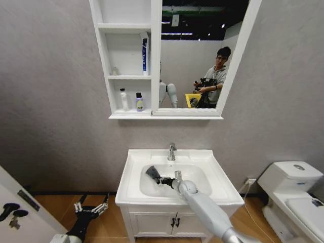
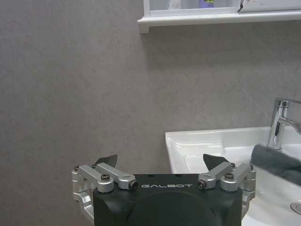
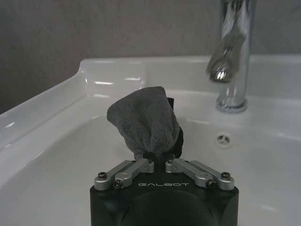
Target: Move facial cleanser and shampoo from washbasin to cabinet, then wipe washbasin with towel.
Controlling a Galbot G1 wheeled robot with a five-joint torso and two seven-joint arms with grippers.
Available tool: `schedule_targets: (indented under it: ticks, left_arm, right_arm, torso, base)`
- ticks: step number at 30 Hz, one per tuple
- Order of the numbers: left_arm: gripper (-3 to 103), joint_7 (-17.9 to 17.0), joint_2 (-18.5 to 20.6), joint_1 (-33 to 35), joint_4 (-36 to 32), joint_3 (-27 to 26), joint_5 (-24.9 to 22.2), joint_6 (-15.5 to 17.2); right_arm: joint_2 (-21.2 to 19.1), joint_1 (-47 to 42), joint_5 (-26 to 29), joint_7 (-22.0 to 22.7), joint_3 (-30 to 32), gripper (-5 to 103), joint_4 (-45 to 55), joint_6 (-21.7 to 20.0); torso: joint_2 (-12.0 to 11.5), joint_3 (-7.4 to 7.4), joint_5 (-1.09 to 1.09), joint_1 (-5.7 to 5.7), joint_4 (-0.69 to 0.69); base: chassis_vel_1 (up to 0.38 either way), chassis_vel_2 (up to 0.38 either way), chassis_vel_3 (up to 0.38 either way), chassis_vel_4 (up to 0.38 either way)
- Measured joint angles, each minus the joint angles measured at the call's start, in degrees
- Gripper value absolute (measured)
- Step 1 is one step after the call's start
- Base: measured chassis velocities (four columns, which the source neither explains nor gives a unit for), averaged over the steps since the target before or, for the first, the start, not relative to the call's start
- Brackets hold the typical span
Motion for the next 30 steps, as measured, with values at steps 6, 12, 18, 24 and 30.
schedule_targets:
  ticks: [6,12,18,24,30]
  left_arm:
    - [100,0.0,0.0,0.0,0.0,0.0,0.0,0.0]
    - [100,0.0,0.0,0.0,0.0,0.0,0.0,0.0]
    - [100,0.0,0.0,0.0,0.0,0.0,0.0,0.0]
    - [100,0.0,0.0,0.0,0.0,0.0,0.0,0.0]
    - [100,0.0,0.0,0.0,0.0,0.0,0.0,0.0]
  right_arm:
    - [-7.1,-10.9,-5.3,1.5,7.9,5,15.9,3.5]
    - [-9.8,-17.7,-8.2,3.9,16.0,5,24.4,3.2]
    - [-10.5,-21.1,-6.7,6.7,22.7,5,24.4,5.2]
    - [-10.3,-18.6,0.2,10.8,24.7,5,12.0,7.4]
    - [-10.0,-15.8,3.8,12.9,24.4,5,5.1,6.9]
  torso:
    - [0.0,0.00,0.01,-0.01,-0.02]
    - [0.0,-0.01,0.00,-0.02,-0.01]
    - [0.0,-0.01,0.00,-0.02,-0.01]
    - [0.0,0.01,0.02,-0.01,-0.01]
    - [0.0,0.01,0.00,0.00,0.01]
  base:
    - [0.000,0.000,0.000,0.000]
    - [0.000,0.000,0.000,0.000]
    - [0.000,0.000,0.000,0.000]
    - [0.000,0.000,0.000,0.000]
    - [0.000,0.000,0.000,0.000]
